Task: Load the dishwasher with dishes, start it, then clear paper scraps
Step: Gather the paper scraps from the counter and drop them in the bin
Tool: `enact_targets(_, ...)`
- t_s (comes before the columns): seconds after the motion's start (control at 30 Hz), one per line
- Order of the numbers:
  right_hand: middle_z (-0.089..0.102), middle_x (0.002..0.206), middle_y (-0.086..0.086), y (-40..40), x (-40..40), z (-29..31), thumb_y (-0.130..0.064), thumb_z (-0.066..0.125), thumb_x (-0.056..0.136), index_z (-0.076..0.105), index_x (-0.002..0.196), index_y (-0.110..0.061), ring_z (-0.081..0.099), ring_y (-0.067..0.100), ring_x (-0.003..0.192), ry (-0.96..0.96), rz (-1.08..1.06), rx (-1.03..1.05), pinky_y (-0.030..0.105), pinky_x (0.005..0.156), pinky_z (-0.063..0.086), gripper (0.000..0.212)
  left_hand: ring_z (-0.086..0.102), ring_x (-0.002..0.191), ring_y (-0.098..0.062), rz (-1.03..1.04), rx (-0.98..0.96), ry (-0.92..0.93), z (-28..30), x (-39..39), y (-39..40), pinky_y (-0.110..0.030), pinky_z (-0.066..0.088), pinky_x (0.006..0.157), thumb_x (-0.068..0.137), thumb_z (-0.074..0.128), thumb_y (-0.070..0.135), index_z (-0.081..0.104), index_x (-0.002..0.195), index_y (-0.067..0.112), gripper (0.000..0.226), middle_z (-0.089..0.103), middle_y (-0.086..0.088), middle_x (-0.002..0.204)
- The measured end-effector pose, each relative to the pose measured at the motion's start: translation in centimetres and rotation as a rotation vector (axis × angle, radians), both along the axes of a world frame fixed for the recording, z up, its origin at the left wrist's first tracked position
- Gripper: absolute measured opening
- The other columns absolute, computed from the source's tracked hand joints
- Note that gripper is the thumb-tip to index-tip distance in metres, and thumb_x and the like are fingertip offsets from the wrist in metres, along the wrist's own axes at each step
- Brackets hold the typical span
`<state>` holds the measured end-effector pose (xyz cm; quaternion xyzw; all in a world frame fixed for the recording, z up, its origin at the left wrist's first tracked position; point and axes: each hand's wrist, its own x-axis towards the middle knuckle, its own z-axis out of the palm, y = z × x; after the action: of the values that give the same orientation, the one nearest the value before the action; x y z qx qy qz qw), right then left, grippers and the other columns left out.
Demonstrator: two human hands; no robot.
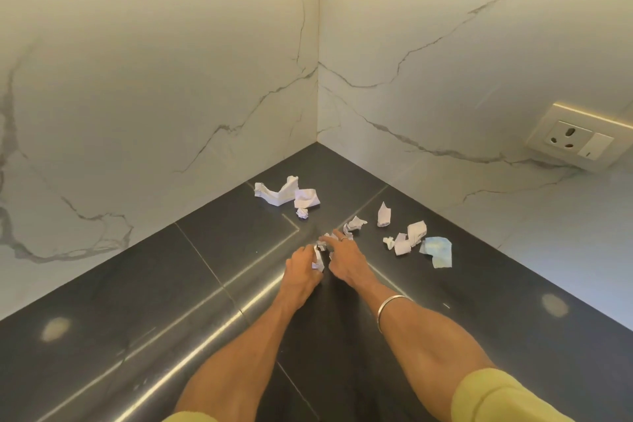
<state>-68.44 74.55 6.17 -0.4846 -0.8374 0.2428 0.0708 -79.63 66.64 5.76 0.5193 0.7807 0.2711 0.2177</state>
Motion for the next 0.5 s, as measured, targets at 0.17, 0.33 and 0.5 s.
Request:
enact_targets(0.17,0.047,0.124,0.009,-0.9,0.2,0.4,-0.003,0.059,0.083,0.055,0.114,-0.022,0.051,0.032,0.109,0.017,-0.084,0.033,0.038,0.09,0.048,0.037,0.057,0.1,-0.03,-0.09,-0.082,0.138,-0.5,-0.2,0.5,-0.037,0.044,0.081,0.082,0.063,0.014,0.042,0.134,0.026,0.058,0.055,-0.002,0.113)
enact_targets(0.33,0.043,0.124,0.011,-1.4,0.6,-0.2,-0.005,0.057,0.088,0.054,0.11,-0.022,0.048,0.032,0.107,0.02,-0.147,0.023,0.036,0.087,0.045,0.028,0.058,0.098,-0.031,-0.185,-0.117,0.246,-0.5,0.5,0.8,-0.04,0.051,0.078,0.088,0.058,0.021,0.051,0.122,0.015,0.036,0.043,-0.006,0.118)
enact_targets(0.5,0.044,0.126,0.011,-1.7,1.7,0.1,-0.018,0.055,0.094,0.055,0.129,-0.026,0.056,0.035,0.109,0.029,-0.185,-0.007,0.037,0.094,0.045,0.036,0.042,0.124,-0.037,-0.074,-0.056,0.145,-1.2,1.3,0.3,-0.035,0.043,0.071,0.091,0.044,0.003,0.047,0.104,0.01,0.015,0.022,-0.015,0.147)
